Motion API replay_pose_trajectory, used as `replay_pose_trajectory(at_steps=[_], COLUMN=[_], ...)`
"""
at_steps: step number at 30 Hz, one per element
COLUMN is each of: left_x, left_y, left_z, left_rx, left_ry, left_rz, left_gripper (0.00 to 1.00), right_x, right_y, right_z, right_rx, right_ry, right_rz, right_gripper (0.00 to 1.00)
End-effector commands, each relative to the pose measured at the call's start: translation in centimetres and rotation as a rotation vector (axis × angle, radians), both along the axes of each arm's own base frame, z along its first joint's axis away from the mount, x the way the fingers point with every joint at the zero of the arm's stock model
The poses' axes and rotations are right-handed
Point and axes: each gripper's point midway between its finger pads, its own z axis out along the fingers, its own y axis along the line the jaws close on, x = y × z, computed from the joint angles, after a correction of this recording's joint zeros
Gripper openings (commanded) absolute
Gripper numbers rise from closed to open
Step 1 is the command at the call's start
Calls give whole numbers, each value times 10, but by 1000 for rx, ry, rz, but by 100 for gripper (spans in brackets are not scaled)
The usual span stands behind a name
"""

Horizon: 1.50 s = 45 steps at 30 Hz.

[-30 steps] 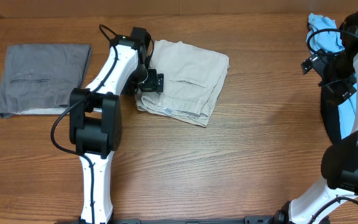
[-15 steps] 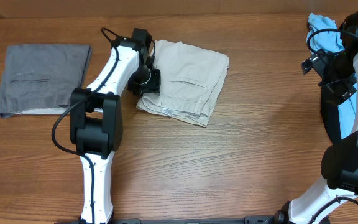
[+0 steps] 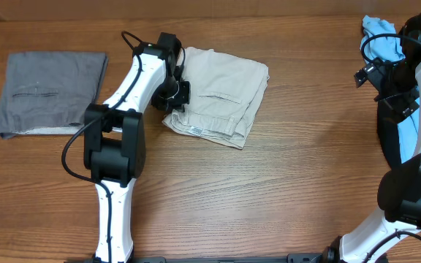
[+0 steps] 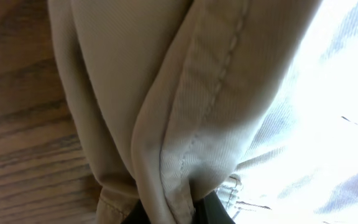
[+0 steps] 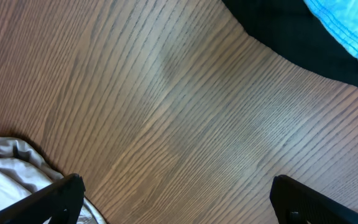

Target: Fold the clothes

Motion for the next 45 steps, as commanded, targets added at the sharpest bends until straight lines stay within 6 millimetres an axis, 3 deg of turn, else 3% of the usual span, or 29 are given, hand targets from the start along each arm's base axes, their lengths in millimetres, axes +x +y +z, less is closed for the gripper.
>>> replay_pose_trajectory(at_steps=[1,11,17,27,30,35,45], left_x=[-8,31,41,48,49,48,45], left_y=[21,17,37,72,88,134,214], left_z=[-24,40,82,145,165,189,199], left_rx=[138,133,231,203,202,244,284], left_ry=[58,-81,-142,-223,-264,-315,-335], left_rz=[-27,-39,-31,62,99,172,239], left_gripper=[4,4,4,4,4,4,4], right_x=[2,2,2,2,2,2,2], right_y=[-2,-2,-2,-2,-2,-2,-2], right_z=[9,9,9,9,9,9,9], right_rx=[-14,-14,-14,-14,-14,-14,-14], right_ry=[-28,-27,-28,-28,-28,-28,-28], right_rz=[2,2,2,2,2,2,2], right_gripper=[100,100,100,100,100,100,100])
